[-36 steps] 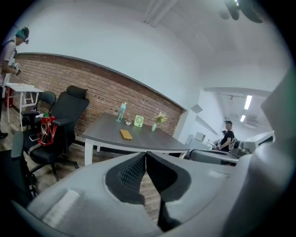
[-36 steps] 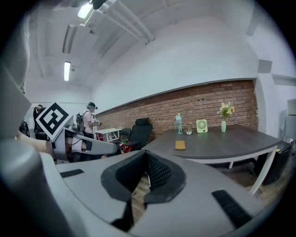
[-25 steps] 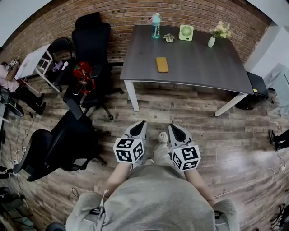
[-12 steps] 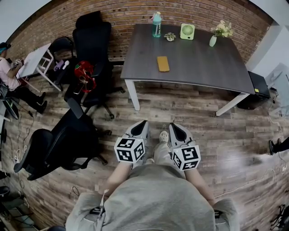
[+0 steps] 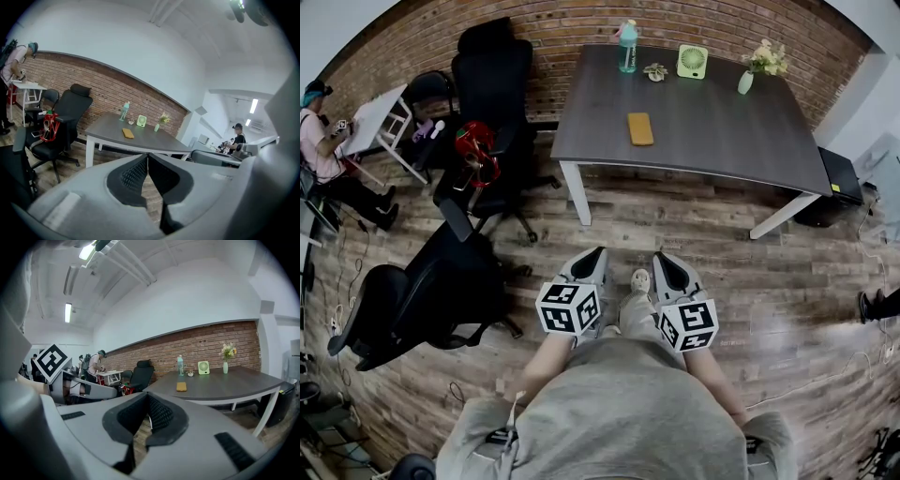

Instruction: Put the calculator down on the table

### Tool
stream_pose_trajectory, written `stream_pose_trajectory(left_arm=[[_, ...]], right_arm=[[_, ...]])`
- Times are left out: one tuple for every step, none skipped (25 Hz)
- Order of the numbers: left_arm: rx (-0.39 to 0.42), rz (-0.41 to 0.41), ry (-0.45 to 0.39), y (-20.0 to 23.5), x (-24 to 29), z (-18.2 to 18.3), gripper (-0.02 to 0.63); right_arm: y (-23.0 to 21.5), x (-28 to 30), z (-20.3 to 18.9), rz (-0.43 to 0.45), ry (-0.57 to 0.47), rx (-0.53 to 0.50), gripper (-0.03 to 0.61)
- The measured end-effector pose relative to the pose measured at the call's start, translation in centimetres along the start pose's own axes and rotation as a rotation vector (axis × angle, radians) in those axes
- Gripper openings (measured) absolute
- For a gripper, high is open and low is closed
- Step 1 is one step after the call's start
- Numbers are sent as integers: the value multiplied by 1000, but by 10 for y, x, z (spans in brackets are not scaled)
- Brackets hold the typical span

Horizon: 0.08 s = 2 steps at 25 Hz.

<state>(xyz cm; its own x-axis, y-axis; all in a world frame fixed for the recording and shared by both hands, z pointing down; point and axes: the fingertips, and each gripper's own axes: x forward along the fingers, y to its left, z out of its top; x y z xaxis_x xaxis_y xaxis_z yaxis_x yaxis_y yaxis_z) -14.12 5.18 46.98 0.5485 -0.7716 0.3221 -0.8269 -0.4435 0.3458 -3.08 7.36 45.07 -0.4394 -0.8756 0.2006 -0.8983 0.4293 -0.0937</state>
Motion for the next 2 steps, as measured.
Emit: stream_pose_trajectory(left_arm=[[-1, 1, 0, 0, 0, 0, 25], [-2, 1, 0, 1, 1, 0, 25]], right_arm=[[0, 0, 0, -1, 1, 0, 2], [-1, 0, -1, -1, 2, 0, 2]])
